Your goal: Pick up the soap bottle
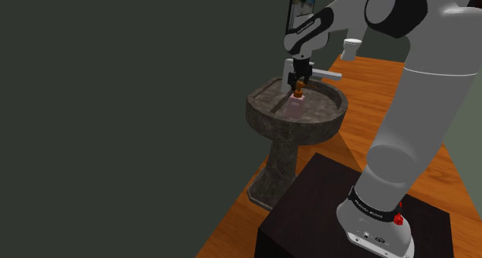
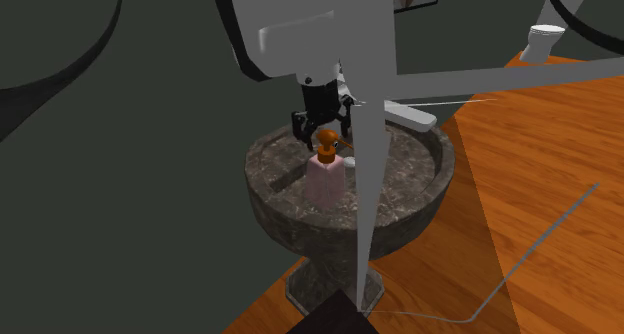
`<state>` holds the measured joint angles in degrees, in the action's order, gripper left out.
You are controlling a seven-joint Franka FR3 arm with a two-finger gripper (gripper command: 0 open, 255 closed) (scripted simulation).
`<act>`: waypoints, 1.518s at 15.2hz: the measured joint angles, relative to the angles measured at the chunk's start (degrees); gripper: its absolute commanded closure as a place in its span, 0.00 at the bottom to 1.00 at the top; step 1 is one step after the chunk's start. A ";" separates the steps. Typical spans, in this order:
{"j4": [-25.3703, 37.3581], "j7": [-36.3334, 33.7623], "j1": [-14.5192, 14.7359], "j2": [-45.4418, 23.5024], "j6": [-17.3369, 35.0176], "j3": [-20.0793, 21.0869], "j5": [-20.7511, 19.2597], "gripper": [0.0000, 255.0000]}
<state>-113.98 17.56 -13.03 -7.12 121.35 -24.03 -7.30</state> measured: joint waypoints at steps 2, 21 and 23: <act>-0.07 -0.03 0.01 -0.11 0.21 0.02 0.04 1.00; 4.90 0.36 0.30 2.53 -7.19 0.01 -0.66 1.00; 6.02 0.48 0.33 2.81 -8.57 0.01 -0.69 1.00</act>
<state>-107.96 18.05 -12.70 -4.31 112.78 -24.02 -7.99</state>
